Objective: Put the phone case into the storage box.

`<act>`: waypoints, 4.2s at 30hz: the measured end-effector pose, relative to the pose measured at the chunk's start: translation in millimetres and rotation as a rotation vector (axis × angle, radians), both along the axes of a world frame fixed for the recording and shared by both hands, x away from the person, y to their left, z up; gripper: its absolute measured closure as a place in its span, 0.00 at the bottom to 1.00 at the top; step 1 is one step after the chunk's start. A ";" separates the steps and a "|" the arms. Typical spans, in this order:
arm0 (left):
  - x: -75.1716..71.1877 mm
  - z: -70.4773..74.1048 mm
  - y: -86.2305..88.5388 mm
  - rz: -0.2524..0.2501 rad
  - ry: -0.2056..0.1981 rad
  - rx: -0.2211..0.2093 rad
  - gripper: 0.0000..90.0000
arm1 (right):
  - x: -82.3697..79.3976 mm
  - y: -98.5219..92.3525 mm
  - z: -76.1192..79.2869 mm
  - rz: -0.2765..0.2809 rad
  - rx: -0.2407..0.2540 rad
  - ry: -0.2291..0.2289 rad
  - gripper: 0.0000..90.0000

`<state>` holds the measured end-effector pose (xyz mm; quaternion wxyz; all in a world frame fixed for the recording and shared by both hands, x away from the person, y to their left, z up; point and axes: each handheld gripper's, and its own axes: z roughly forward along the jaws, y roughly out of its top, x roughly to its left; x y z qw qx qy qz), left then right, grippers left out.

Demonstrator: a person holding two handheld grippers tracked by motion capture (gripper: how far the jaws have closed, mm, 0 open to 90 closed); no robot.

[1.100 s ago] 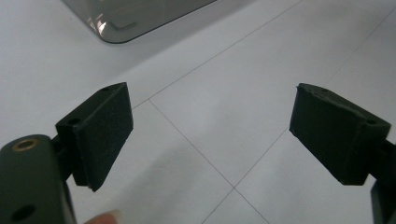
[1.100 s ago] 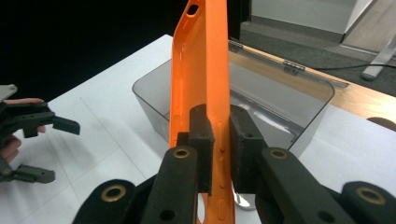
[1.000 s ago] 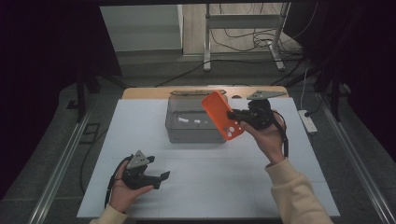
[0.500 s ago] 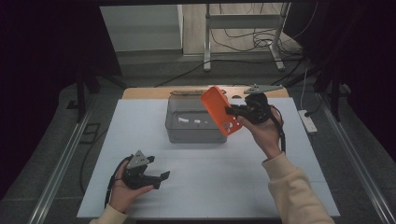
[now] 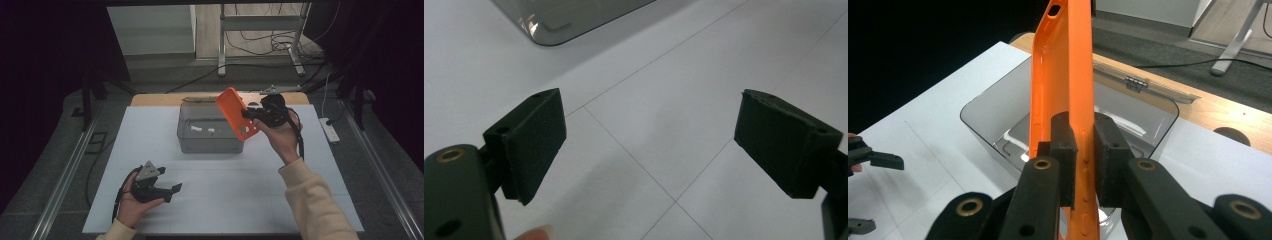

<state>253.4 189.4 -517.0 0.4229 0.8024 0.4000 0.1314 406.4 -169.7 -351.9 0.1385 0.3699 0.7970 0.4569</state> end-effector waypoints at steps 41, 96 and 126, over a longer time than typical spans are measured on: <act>0.0 1.7 1.3 0.007 -0.006 -0.004 0.15 | 25.3 17.5 1.2 -0.071 -0.050 0.028 0.90; -0.8 2.7 2.8 -0.001 -0.013 -0.014 0.15 | 47.7 42.2 -18.6 -0.165 -0.121 0.074 0.90; -0.6 2.5 2.4 -0.009 -0.013 -0.013 0.15 | 57.4 46.7 -32.4 -0.239 -0.146 0.108 0.90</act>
